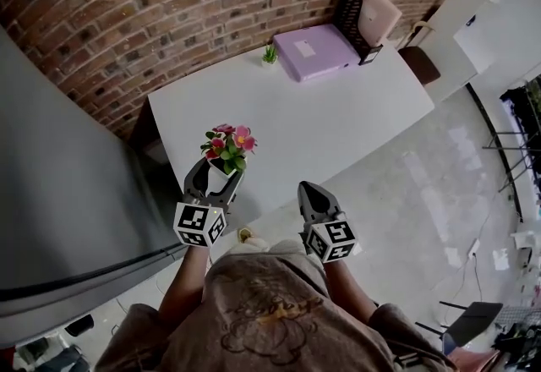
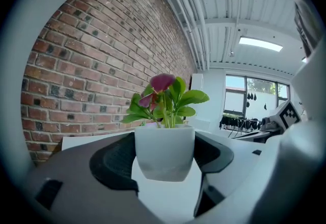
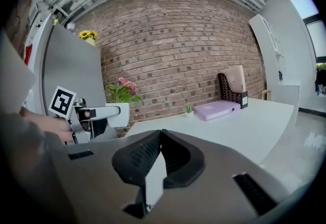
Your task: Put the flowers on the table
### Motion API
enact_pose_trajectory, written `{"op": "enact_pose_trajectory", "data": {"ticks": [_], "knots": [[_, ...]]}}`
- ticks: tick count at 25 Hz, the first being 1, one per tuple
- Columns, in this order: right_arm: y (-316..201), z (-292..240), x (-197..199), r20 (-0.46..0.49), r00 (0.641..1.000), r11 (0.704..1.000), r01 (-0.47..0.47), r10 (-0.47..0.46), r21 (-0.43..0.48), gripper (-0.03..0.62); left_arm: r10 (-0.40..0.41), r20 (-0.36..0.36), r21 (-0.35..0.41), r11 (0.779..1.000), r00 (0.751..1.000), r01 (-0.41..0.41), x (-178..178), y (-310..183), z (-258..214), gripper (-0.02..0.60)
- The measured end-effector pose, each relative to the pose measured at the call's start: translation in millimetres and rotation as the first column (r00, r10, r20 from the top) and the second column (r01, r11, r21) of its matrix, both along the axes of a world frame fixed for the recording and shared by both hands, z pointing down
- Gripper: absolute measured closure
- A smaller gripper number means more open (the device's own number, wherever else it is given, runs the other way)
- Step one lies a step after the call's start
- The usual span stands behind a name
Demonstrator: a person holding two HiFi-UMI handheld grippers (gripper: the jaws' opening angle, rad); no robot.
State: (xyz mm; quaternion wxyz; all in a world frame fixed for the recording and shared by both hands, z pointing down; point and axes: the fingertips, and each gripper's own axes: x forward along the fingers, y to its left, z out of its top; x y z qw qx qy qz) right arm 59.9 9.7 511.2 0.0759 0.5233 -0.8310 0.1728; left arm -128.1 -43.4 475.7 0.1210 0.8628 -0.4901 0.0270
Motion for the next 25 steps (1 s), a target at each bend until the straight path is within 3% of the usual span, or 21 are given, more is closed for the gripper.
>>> {"op": "enact_pose_trajectory", "data": {"ticks": [16, 25], "knots": [[-58, 1, -13, 0.026, 0.997, 0.997, 0.073, -0.073, -0.021, 0.591, -0.035, 0.02, -0.03, 0.999, 0.999, 0.036, -6, -53, 9, 0.227], [-104, -7, 10, 0.034, 0.997, 0.997, 0.073, -0.073, 0.01, 0.591, -0.043, 0.056, -0.011, 0.999, 0.997, 0.043, 8, -102, 27, 0.228]]}}
